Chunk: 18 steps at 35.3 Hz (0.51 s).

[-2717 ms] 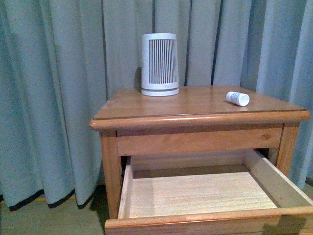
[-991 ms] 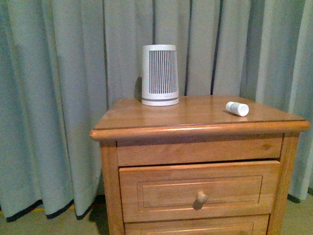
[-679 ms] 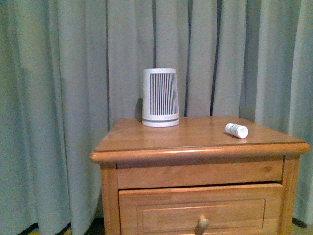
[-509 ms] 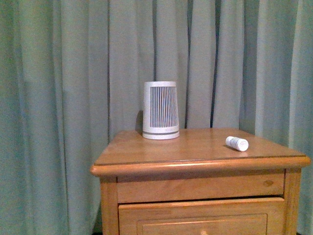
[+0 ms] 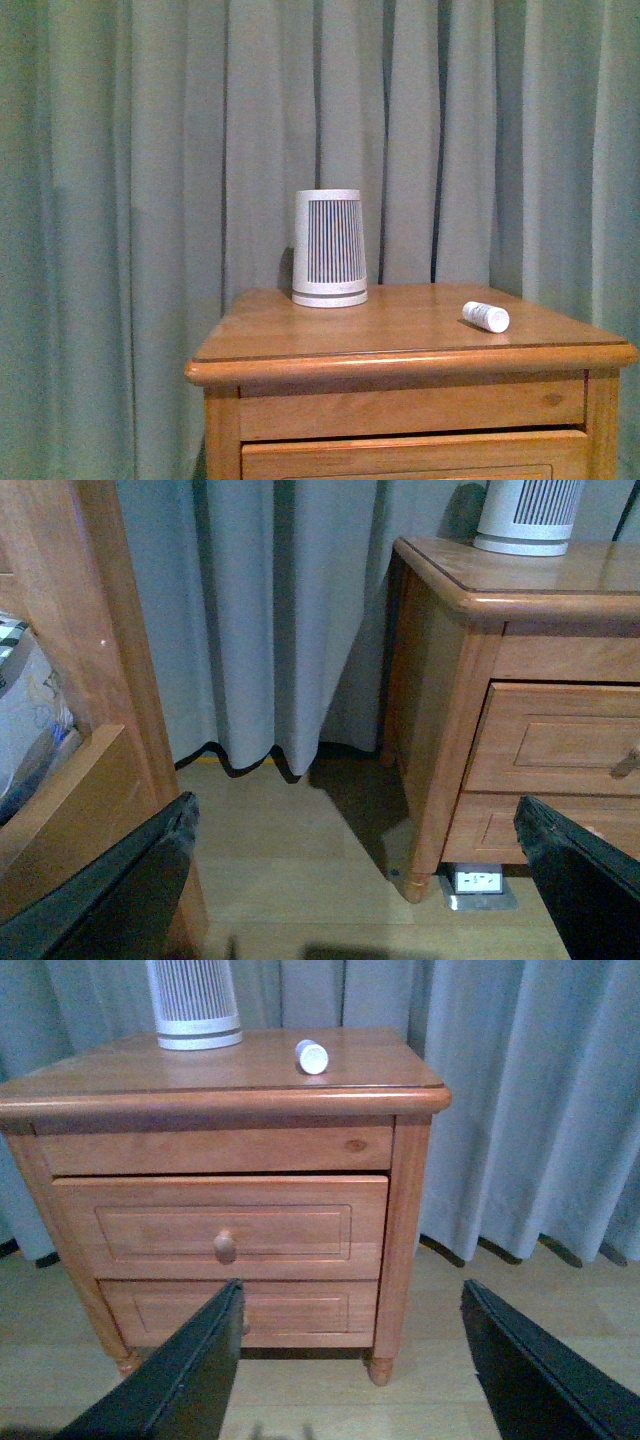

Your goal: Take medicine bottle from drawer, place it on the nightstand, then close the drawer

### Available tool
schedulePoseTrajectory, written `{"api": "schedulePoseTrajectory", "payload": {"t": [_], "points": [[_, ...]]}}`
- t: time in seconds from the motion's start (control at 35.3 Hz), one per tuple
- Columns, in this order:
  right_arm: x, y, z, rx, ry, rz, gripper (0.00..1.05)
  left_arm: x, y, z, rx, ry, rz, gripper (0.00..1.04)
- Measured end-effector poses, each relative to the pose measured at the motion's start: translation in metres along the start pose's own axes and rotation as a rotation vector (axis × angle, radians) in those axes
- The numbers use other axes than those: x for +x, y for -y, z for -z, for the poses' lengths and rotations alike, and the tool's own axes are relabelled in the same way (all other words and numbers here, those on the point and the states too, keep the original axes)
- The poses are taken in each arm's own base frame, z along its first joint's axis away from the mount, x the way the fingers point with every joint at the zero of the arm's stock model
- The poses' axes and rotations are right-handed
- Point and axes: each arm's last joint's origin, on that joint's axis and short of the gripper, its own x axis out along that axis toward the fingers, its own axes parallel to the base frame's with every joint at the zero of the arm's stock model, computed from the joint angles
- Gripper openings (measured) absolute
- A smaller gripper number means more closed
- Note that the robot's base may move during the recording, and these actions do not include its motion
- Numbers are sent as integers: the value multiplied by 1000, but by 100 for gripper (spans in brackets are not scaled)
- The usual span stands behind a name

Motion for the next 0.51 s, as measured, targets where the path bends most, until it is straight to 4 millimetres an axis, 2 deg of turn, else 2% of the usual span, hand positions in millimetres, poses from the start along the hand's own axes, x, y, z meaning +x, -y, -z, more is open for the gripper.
{"api": "schedulePoseTrajectory", "payload": {"t": [0.06, 0.2, 0.31, 0.37, 0.51], "points": [[-3, 0, 3, -8, -6, 4, 53, 0, 0, 0, 0, 0, 0, 98], [-11, 1, 8, -18, 0, 2, 29, 0, 0, 0, 0, 0, 0, 98], [-11, 1, 10, -20, 4, 3, 4, 0, 0, 0, 0, 0, 0, 98], [-12, 1, 19, -23, 5, 3, 3, 0, 0, 0, 0, 0, 0, 98], [-12, 1, 19, -23, 7, 3, 3, 0, 0, 0, 0, 0, -1, 98]]}}
